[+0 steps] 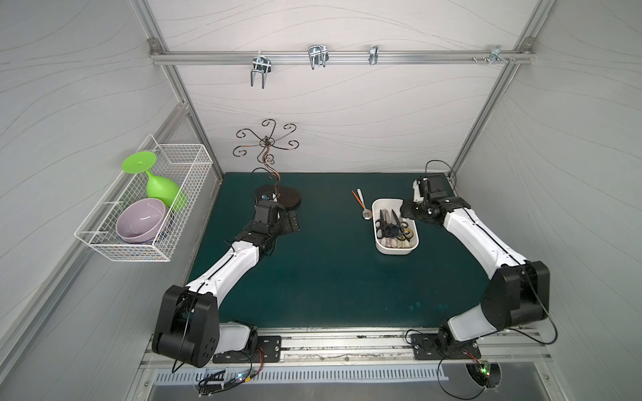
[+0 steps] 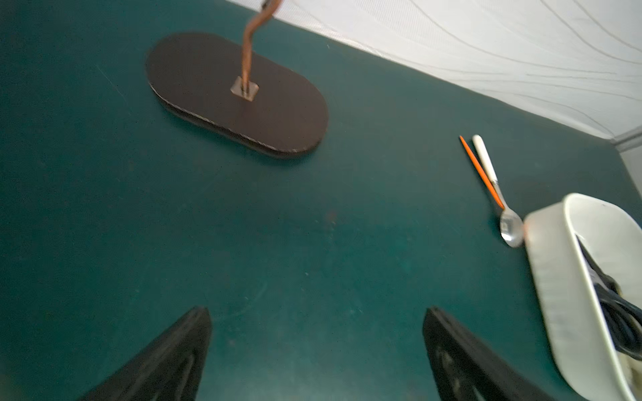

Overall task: Take the scissors out of the storage box
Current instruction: Pick up the scissors from the storage box.

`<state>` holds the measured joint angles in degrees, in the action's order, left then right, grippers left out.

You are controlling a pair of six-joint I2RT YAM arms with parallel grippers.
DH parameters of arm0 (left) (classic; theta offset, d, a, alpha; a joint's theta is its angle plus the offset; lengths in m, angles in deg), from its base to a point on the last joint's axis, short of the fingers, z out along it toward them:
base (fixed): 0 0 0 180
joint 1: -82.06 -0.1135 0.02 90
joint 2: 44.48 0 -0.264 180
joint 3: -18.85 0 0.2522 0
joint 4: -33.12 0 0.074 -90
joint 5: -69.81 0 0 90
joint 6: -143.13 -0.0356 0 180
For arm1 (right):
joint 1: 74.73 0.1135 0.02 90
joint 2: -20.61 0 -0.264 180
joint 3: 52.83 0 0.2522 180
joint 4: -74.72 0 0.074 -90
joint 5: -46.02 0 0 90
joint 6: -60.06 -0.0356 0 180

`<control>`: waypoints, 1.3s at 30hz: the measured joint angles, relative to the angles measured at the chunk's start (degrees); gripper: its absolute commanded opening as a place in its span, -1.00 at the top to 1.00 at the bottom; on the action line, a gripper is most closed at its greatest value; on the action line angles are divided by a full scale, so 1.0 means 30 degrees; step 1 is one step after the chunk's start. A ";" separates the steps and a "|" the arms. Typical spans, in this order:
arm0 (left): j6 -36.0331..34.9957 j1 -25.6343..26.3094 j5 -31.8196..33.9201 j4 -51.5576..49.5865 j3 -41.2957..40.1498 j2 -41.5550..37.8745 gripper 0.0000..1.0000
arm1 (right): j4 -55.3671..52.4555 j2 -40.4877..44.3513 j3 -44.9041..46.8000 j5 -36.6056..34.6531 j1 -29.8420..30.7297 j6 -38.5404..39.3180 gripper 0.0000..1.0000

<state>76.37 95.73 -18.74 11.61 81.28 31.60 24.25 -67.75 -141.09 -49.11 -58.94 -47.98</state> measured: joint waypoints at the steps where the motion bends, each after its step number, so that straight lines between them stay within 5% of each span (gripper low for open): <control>1: 0.0313 0.0051 -0.0503 -0.0291 0.0109 0.0095 -0.99 | -0.0809 -0.0452 -0.0408 0.0051 0.0291 0.0044 0.18; 9: 0.1610 0.0051 -0.3177 -0.0765 0.0641 0.1872 -0.99 | -0.3599 -0.3417 -0.1909 -0.0313 0.1880 0.0503 0.48; 24: 0.2259 0.0051 -0.5144 -0.0954 0.1056 0.3475 -0.98 | -0.3883 -0.5858 -0.2579 -0.3366 0.2667 0.0772 0.48; 39: 0.2339 0.0051 -0.5224 -0.0962 0.1064 0.3497 -0.98 | -0.3424 -0.6623 -0.3198 -0.3497 0.3002 0.0962 0.51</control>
<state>83.39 95.89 -34.41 8.72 84.47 42.09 13.98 -87.61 -150.69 -59.60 -49.93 -45.10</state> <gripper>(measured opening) 0.992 0.246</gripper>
